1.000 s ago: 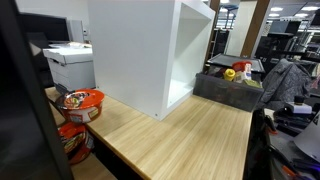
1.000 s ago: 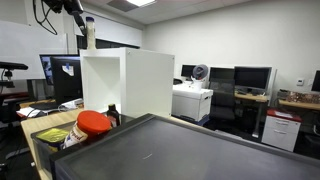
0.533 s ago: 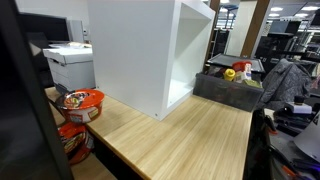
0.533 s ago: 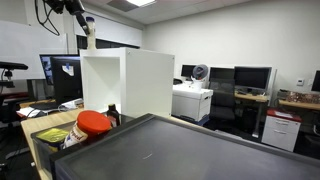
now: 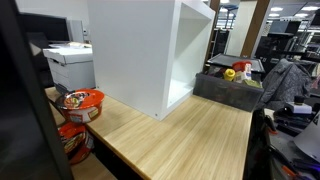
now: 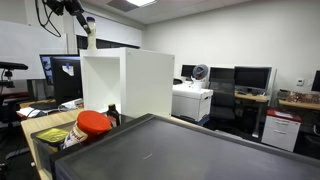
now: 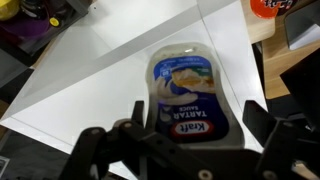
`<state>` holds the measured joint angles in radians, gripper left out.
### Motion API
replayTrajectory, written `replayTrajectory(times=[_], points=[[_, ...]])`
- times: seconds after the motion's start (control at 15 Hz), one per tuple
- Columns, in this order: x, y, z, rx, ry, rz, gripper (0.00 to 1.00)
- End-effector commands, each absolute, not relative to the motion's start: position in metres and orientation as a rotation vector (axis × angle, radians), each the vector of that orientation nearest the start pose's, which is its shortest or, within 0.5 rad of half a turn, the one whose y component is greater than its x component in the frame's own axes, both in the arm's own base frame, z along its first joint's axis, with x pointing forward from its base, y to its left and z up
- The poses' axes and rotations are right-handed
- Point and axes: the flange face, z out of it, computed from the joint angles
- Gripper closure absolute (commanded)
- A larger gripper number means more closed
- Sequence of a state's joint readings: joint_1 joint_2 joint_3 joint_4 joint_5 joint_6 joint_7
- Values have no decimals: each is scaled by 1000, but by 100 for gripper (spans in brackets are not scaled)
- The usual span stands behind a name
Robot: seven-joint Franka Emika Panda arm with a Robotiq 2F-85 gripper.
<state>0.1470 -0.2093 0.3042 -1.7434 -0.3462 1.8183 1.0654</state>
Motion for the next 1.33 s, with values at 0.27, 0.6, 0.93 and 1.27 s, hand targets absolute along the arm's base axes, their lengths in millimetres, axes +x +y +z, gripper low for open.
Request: replayTrajectory(times=[0.27, 0.6, 0.93, 1.27], points=[[460, 209, 682, -3062, 810, -859, 0], [462, 198, 684, -3095, 717, -823, 0], [465, 192, 680, -3146, 526, -805, 0], [463, 193, 675, -3154, 393, -751, 26]])
